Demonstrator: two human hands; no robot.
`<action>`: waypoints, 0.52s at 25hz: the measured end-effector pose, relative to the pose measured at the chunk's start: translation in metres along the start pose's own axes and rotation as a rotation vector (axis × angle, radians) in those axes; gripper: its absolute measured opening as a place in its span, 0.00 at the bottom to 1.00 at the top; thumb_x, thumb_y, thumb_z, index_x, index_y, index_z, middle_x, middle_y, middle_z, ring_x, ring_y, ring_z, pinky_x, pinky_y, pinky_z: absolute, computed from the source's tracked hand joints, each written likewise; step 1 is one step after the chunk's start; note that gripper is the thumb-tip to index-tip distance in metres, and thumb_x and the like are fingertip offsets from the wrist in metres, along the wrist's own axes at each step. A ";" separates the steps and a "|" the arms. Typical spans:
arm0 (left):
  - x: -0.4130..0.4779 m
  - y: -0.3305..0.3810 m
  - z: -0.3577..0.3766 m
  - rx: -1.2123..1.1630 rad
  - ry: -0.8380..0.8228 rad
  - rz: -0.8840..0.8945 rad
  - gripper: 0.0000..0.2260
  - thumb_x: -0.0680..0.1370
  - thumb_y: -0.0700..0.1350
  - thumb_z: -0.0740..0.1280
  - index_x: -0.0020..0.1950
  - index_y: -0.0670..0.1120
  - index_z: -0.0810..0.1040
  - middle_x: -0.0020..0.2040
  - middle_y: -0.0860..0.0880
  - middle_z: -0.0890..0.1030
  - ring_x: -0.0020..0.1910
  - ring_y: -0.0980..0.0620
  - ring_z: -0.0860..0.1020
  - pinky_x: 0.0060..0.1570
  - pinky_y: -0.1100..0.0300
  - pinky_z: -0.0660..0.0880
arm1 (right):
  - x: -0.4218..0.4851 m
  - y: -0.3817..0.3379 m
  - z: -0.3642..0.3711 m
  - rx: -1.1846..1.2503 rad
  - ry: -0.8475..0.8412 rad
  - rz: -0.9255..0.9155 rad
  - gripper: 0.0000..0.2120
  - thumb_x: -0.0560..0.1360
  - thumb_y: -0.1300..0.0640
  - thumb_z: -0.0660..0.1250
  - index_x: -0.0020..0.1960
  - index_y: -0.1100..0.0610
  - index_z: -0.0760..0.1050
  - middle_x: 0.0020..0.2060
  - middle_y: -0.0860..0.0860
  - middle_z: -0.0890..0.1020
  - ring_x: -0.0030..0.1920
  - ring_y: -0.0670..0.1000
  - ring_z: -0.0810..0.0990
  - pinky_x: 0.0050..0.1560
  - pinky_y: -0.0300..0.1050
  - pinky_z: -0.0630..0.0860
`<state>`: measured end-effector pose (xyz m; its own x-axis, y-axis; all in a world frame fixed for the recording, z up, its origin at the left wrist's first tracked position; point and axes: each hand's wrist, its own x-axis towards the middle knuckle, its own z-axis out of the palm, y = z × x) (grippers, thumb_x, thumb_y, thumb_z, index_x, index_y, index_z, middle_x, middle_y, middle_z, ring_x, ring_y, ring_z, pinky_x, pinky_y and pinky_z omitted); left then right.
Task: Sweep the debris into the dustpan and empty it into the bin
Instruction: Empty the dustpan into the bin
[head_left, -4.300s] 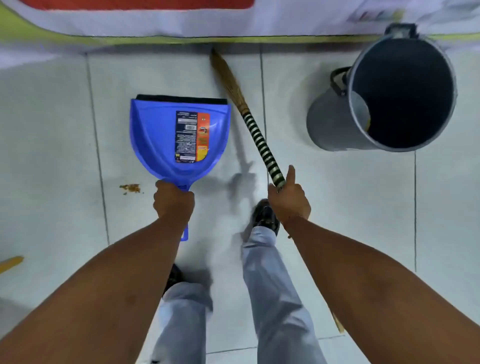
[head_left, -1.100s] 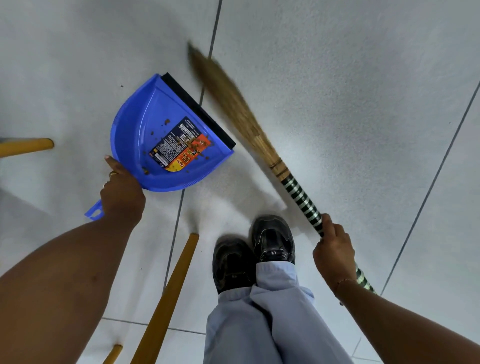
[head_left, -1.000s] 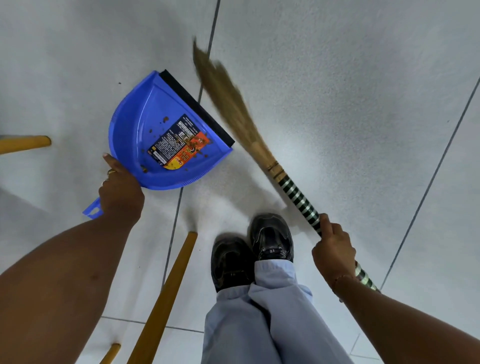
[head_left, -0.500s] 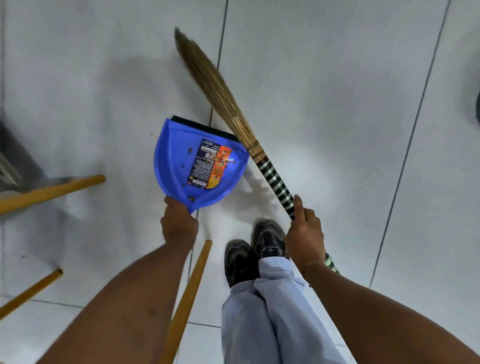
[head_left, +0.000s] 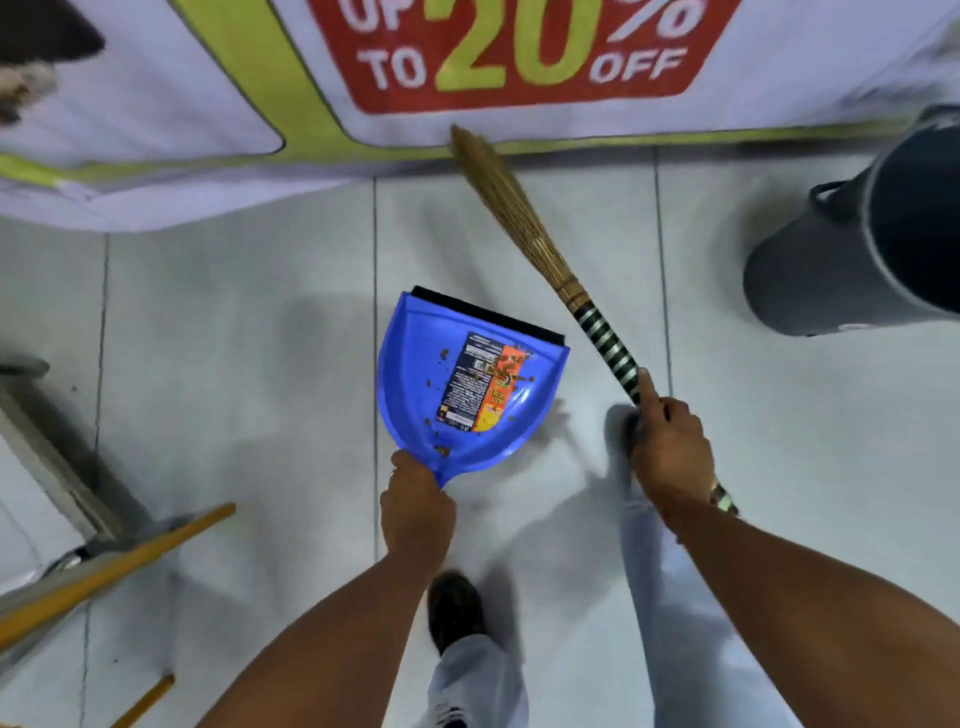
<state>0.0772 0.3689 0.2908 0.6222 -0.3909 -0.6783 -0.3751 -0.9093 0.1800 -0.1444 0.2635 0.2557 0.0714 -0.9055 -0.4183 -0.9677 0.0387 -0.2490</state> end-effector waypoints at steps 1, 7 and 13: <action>-0.006 0.027 0.006 0.027 -0.004 0.047 0.16 0.74 0.34 0.62 0.61 0.39 0.66 0.56 0.39 0.78 0.57 0.35 0.76 0.55 0.49 0.73 | 0.015 0.027 -0.021 -0.017 -0.015 0.043 0.33 0.74 0.65 0.58 0.76 0.47 0.54 0.62 0.62 0.72 0.58 0.65 0.71 0.55 0.59 0.74; -0.034 0.217 0.057 0.113 -0.062 0.293 0.15 0.75 0.38 0.63 0.61 0.40 0.68 0.54 0.40 0.80 0.54 0.35 0.77 0.50 0.49 0.73 | 0.082 0.166 -0.109 -0.200 -0.269 0.197 0.31 0.77 0.62 0.55 0.77 0.48 0.50 0.65 0.57 0.70 0.57 0.62 0.73 0.53 0.56 0.76; -0.067 0.446 0.120 0.232 -0.354 0.763 0.24 0.72 0.52 0.62 0.65 0.42 0.74 0.58 0.40 0.82 0.58 0.40 0.78 0.55 0.54 0.72 | 0.125 0.250 -0.160 -0.290 -0.375 0.148 0.25 0.64 0.58 0.53 0.49 0.46 0.84 0.31 0.53 0.81 0.26 0.57 0.80 0.21 0.48 0.74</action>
<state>-0.2144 0.0071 0.3312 -0.0917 -0.7791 -0.6202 -0.7570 -0.3501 0.5518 -0.4165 0.0920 0.2807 -0.0418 -0.6826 -0.7296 -0.9976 -0.0118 0.0682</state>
